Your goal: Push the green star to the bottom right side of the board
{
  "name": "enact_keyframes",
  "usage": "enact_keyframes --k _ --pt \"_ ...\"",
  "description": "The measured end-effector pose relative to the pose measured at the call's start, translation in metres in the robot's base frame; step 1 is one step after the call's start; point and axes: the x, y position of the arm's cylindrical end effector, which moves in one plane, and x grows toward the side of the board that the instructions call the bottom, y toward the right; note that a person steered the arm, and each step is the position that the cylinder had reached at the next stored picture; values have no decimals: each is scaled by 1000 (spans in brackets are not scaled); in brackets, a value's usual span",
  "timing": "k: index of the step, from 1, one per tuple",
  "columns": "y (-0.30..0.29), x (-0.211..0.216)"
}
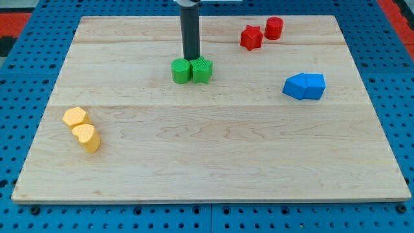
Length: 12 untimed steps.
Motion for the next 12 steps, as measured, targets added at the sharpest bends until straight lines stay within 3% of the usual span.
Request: enact_keyframes --k 2,3,4,5,6,7,8,9,10,11,12 --pt "92 57" --pt "109 101" --pt "78 95" --pt "80 58" --pt "23 54" --pt "39 96" --pt "94 118" --pt "94 141" --pt "54 147" --pt "72 176" --pt "132 177"
